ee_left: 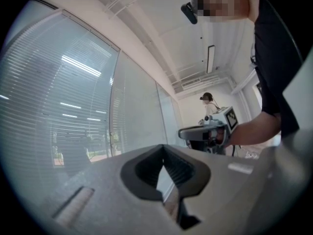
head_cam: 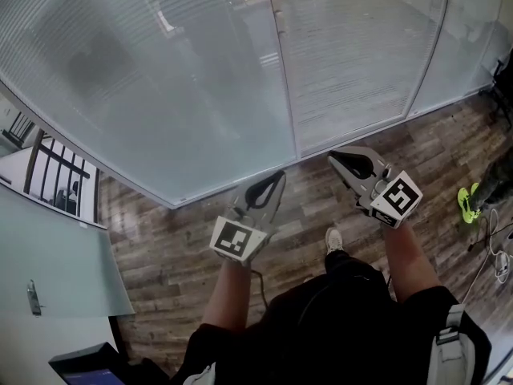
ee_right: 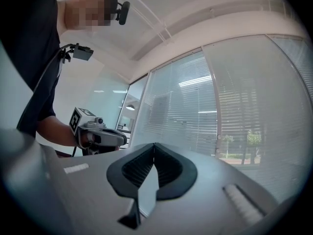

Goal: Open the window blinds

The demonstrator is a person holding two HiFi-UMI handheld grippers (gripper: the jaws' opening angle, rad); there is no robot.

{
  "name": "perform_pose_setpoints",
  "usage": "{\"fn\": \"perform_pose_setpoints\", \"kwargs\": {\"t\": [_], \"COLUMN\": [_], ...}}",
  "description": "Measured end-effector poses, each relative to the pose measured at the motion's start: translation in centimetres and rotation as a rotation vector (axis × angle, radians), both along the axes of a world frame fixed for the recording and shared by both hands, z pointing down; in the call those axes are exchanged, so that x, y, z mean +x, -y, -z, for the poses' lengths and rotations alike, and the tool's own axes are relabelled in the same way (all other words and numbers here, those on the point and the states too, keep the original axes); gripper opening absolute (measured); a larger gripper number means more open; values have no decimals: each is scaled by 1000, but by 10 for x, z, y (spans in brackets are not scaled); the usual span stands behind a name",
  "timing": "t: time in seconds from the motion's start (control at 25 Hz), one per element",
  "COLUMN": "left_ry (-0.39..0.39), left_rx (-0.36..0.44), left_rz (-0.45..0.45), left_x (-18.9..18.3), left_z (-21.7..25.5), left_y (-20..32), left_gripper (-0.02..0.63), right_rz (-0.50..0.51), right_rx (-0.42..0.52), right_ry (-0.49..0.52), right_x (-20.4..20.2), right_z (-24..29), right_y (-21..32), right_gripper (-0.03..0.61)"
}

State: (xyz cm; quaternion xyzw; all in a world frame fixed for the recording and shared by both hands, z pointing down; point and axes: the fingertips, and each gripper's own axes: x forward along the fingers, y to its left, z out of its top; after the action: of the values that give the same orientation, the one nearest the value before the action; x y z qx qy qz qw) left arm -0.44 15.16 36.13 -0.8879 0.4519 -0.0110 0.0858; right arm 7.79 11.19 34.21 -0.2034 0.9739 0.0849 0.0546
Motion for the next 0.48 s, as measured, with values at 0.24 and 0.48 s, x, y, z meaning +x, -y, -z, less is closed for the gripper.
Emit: {"fn": "perform_pose_setpoints", "kwargs": {"t": [0.24,0.48], "left_ry": [6,33], "left_rx": [6,25], "left_rz": [34,90], "left_x": [-7,-22], "left_z": [-2,2], "left_y": [33,69], "left_gripper": [5,5], "right_rz": [34,86], "right_rx": [20,10], "right_ry": [14,23], "right_x": [-7,-21], "right_z": [3,6], "right_y": [36,75], "right_gripper": [6,6]}}
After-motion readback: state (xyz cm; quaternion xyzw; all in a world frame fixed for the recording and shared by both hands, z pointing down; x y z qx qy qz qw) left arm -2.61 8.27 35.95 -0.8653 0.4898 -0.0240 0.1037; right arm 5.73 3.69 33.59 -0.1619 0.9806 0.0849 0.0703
